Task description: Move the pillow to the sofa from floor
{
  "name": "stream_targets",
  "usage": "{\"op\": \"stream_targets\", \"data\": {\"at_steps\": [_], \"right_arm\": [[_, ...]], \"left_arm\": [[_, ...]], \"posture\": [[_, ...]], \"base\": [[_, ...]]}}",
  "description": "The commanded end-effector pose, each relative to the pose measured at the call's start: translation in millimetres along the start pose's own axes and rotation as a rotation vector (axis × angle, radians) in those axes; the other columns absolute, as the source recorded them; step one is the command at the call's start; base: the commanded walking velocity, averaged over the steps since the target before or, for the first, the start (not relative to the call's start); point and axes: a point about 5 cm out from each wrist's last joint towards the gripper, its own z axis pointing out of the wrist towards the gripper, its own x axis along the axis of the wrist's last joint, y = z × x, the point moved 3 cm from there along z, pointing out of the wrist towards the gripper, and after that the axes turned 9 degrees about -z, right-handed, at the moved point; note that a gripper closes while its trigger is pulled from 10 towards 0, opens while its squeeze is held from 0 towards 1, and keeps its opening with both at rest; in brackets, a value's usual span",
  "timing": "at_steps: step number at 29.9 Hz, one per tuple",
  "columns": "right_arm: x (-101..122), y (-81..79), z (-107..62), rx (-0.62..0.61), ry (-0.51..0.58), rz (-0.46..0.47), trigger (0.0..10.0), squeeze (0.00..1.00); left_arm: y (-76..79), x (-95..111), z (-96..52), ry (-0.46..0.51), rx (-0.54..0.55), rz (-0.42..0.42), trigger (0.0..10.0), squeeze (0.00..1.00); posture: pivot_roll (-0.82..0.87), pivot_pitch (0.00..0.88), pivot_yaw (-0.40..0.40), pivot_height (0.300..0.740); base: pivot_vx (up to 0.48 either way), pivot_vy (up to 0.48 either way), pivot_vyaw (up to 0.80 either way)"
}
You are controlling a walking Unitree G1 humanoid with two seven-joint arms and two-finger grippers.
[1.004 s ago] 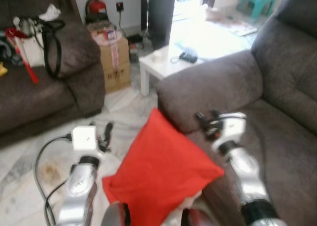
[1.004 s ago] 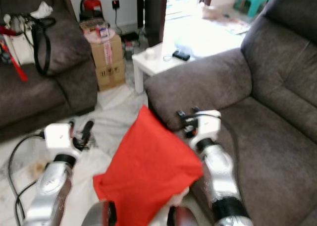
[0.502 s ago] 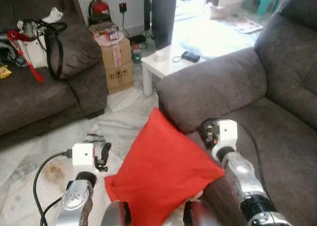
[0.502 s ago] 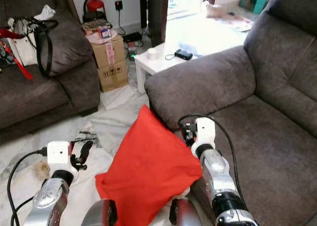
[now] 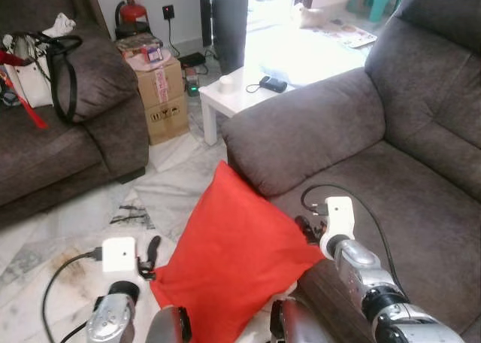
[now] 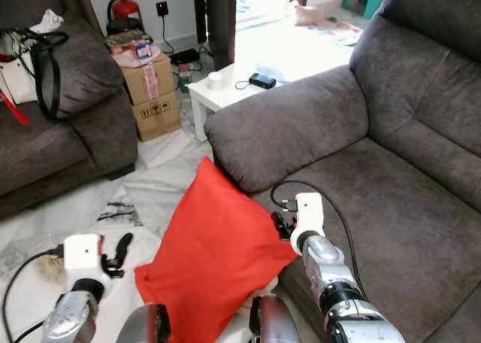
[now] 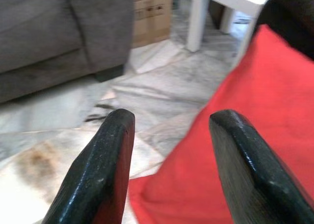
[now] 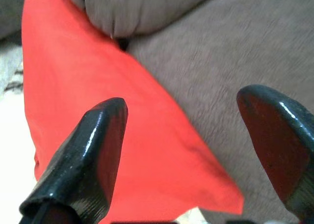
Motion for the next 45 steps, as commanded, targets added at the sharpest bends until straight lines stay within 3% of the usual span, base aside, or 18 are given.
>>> {"op": "stream_targets", "data": {"at_steps": [1, 10, 14, 18, 19, 23, 30, 32, 33, 34, 35, 42, 43, 45], "right_arm": [[-9, -1.9, -0.3, -0.002, -0.044, 0.022, 10.0, 1.00], [-23, -2.6, -2.8, -0.004, -0.084, 0.057, 10.0, 1.00], [-16, -0.8, -1.5, -0.009, -0.052, 0.098, 10.0, 1.00], [-15, 0.4, -0.9, -0.016, -0.063, 0.039, 10.0, 1.00], [-14, -0.4, -0.7, -0.009, -0.068, -0.044, 10.0, 0.00], [-8, -2.5, 0.6, 0.008, -0.040, -0.021, 10.0, 0.00], [-7, -11.2, 2.6, 0.045, -0.056, -0.080, 10.0, 0.00], [-5, -14.6, 3.0, 0.063, -0.044, -0.064, 10.0, 0.00], [-5, -23.6, 3.3, 0.122, -0.030, -0.068, 10.0, 0.00], [-5, -29.5, 3.1, 0.161, -0.027, -0.101, 10.0, 0.00], [-6, -35.3, 2.6, 0.202, -0.022, -0.195, 10.0, 0.00], [1, -49.7, 2.2, 0.316, 0.010, -0.313, 10.0, 0.00], [8, -51.5, 3.5, 0.333, 0.022, -0.411, 10.0, 0.00], [12, -52.0, 4.2, 0.336, 0.030, -0.442, 10.0, 0.00]], "left_arm": [[-1.4, 8, -5.4, 0.044, 0.029, 0.006, 10.0, 0.00], [-0.3, 4, -22.6, 0.037, 0.062, 0.002, 10.0, 0.00], [2.5, 9, -20.2, 0.050, 0.065, -0.005, 10.0, 0.00], [7.4, 13, -17.8, 0.063, 0.058, -0.014, 10.0, 0.00], [11.2, 16, -16.9, 0.070, 0.049, -0.019, 10.0, 0.00], [18.1, 22, -16.3, 0.087, 0.031, -0.029, 10.0, 0.00], [27.4, 32, -13.7, 0.106, -0.004, -0.048, 10.0, 0.00], [29.7, 35, -13.2, 0.111, -0.014, -0.048, 10.0, 0.00], [31.4, 37, -13.4, 0.112, -0.023, -0.049, 10.0, 0.00], [31.4, 40, -13.6, 0.115, -0.026, -0.049, 10.0, 0.00], [30.0, 43, -14.2, 0.121, -0.026, -0.050, 10.0, 0.00], [26.3, 47, -18.7, 0.119, -0.029, -0.041, 10.0, 0.00], [24.1, 47, -20.7, 0.114, -0.026, -0.034, 10.0, 0.00], [23.6, 47, -21.6, 0.114, -0.023, -0.033, 10.0, 0.00]], "posture": [[0.05, 0.143, -0.049, 0.623], [0.06, 0.164, -0.060, 0.623], [0.07, 0.172, -0.070, 0.623], [0.07, 0.181, -0.076, 0.623], [0.07, 0.187, -0.081, 0.623], [0.08, 0.209, -0.091, 0.623], [0.08, 0.253, -0.092, 0.623], [0.09, 0.261, -0.091, 0.623], [0.10, 0.274, -0.086, 0.623], [0.10, 0.283, -0.084, 0.623], [0.11, 0.287, -0.083, 0.623], [0.12, 0.307, -0.080, 0.623], [0.12, 0.312, -0.080, 0.623], [0.12, 0.315, -0.080, 0.623]], "base": [[0.000, 0.000, 0.00], [0.000, 0.000, 0.00], [0.000, 0.000, 0.00], [0.000, 0.000, 0.00], [0.000, 0.000, 0.00], [0.000, 0.000, 0.00], [0.000, 0.000, 0.00], [0.000, 0.000, 0.00], [0.000, 0.000, 0.00], [0.000, 0.000, 0.00], [0.000, 0.000, 0.00], [0.000, 0.000, 0.00], [0.000, 0.000, 0.00], [0.000, 0.000, 0.00]]}}
